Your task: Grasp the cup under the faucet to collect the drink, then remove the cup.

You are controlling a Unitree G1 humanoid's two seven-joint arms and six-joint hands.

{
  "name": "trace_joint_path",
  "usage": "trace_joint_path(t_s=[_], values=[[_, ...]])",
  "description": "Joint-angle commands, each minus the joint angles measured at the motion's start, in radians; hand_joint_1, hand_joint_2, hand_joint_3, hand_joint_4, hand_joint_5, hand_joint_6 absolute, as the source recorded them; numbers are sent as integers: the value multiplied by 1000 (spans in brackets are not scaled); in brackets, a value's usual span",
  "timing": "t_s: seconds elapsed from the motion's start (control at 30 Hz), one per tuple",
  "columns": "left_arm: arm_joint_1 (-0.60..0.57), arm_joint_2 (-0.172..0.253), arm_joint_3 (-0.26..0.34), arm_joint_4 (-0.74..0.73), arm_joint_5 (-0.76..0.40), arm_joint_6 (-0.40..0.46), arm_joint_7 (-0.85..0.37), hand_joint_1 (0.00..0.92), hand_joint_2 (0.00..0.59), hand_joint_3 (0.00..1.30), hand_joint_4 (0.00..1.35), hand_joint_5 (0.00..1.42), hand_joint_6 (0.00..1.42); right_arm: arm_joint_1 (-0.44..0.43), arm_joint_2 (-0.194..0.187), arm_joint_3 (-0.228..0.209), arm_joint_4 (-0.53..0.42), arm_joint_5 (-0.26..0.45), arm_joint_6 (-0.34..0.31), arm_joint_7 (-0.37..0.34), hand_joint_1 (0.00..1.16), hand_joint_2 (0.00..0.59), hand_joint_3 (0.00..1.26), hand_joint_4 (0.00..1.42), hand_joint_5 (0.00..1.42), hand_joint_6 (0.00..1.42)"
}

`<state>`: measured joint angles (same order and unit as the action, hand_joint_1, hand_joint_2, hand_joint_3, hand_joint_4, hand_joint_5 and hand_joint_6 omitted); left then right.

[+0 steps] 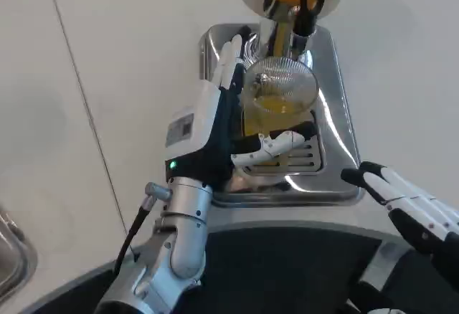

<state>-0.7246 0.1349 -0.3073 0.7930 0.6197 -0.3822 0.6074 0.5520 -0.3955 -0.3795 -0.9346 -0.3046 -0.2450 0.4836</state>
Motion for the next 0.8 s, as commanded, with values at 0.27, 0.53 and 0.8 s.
trace_joint_path(t_s=[0.27,0.53,0.8], values=[[-12,-52,-72,16,100,92,177,510,46,844,978,1274,1424,4,-35,3,-32,22,145,51,286,413,48,0,62,183],[-23,-88,-33,-6,39,93,180,580,4,1067,1130,1424,1424,-55,-78,10,-40,24,246,79,281,423,46,0,60,187],[-11,-82,-17,-35,16,97,161,611,0,1087,1119,1424,1424,-102,-101,39,-29,21,289,82,282,425,46,0,60,189]])
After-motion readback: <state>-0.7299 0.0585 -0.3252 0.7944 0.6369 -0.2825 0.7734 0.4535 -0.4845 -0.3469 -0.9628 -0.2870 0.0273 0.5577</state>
